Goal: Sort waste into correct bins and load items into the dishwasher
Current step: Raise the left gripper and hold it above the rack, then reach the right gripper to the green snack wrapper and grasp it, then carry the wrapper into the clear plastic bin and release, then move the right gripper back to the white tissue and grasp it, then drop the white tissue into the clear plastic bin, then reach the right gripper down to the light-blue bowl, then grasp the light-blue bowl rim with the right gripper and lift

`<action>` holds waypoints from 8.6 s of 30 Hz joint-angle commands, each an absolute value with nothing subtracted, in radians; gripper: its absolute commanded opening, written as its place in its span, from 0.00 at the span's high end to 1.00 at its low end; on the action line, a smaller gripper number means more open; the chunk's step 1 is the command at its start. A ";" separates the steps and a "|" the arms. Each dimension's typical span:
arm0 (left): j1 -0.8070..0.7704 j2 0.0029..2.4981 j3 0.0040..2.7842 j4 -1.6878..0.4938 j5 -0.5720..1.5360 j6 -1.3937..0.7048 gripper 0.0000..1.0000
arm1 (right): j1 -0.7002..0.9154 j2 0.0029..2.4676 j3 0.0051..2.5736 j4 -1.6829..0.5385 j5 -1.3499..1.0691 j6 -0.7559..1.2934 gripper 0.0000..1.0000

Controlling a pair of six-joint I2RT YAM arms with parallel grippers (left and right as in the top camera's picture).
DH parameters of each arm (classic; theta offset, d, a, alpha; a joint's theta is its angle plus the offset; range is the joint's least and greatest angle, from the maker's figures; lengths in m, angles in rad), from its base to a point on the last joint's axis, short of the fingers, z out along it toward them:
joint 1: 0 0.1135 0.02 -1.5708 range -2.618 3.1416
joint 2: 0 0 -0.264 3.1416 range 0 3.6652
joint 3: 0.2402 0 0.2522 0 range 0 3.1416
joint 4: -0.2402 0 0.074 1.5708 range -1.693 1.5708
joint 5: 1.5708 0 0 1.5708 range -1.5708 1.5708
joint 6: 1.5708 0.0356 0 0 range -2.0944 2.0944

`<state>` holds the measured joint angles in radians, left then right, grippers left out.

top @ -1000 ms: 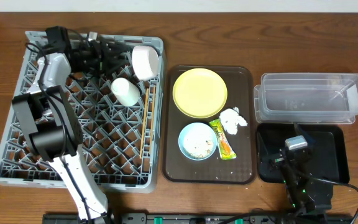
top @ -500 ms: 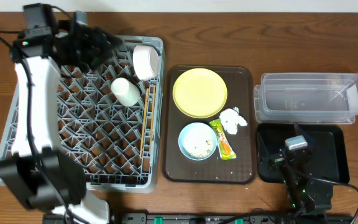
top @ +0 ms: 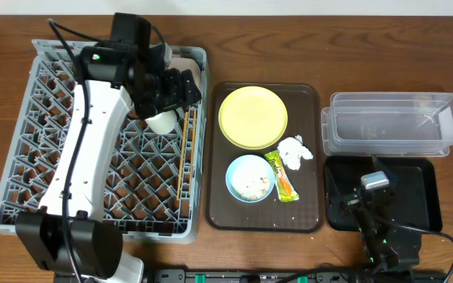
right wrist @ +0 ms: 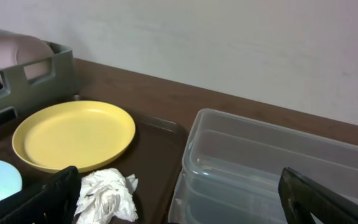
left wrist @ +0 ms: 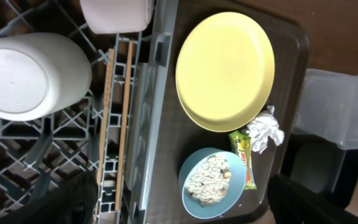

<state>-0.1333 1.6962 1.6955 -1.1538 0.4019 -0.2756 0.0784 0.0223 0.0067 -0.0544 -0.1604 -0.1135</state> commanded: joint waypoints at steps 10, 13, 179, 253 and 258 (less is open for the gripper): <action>-0.135 1.701 1.696 -1.159 0.360 -0.255 0.07 | 0.078 0.025 0.030 0.083 -0.522 0.133 0.01; -0.135 1.701 1.696 -1.159 0.360 -0.255 0.07 | 0.078 0.063 0.129 -0.045 -0.501 0.164 0.01; -0.135 1.701 1.696 -1.159 0.360 -0.255 0.05 | 0.206 1.538 1.237 -0.804 0.288 0.321 0.94; -0.135 1.701 1.696 -1.159 0.360 -0.255 0.05 | 0.610 1.544 0.880 -0.605 0.287 0.572 0.97; -0.135 1.701 1.696 -1.159 0.360 -0.255 0.05 | 0.577 1.538 0.961 -0.630 -0.055 0.367 0.68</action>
<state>-0.1349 1.6962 1.6936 -1.1553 0.3634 -0.2642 0.5861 1.5528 0.8890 -0.6289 0.1837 0.5110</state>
